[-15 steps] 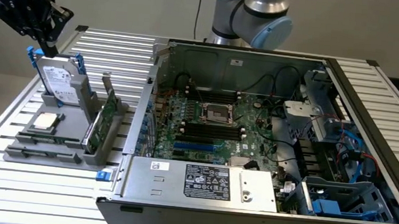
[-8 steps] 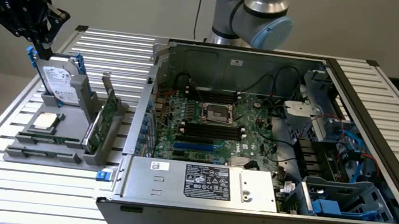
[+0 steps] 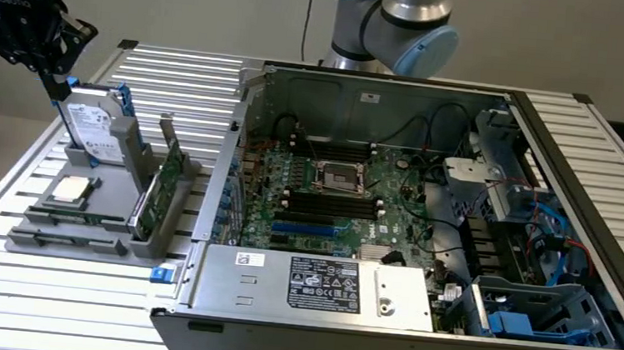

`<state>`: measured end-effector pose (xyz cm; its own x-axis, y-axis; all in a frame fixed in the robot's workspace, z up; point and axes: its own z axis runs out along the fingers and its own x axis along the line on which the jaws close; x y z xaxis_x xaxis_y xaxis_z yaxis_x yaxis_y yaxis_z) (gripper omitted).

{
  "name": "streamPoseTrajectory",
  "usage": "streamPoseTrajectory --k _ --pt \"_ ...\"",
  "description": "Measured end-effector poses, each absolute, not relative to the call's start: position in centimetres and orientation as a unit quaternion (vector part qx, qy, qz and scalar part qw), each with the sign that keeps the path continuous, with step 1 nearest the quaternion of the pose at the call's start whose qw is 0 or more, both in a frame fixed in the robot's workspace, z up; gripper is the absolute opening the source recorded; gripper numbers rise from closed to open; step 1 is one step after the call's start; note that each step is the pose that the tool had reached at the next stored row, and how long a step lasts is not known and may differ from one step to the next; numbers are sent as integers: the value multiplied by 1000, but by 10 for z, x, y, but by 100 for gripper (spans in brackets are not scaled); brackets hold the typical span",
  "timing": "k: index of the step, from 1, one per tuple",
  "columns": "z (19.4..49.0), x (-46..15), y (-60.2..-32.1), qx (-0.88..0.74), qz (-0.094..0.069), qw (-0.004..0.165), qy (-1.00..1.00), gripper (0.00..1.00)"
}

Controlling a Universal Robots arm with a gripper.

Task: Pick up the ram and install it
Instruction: 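Reach for the ram, then pick up the ram and move it above insertion slot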

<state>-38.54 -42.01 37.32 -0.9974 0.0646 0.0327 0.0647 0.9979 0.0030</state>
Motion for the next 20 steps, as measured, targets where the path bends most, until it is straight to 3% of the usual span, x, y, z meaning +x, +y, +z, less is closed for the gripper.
streamPoseTrajectory --k 8,20 --pt "373 -393 -447 -32 -2 16 -999 11" --pt "373 -393 -448 -32 -2 16 -999 11"
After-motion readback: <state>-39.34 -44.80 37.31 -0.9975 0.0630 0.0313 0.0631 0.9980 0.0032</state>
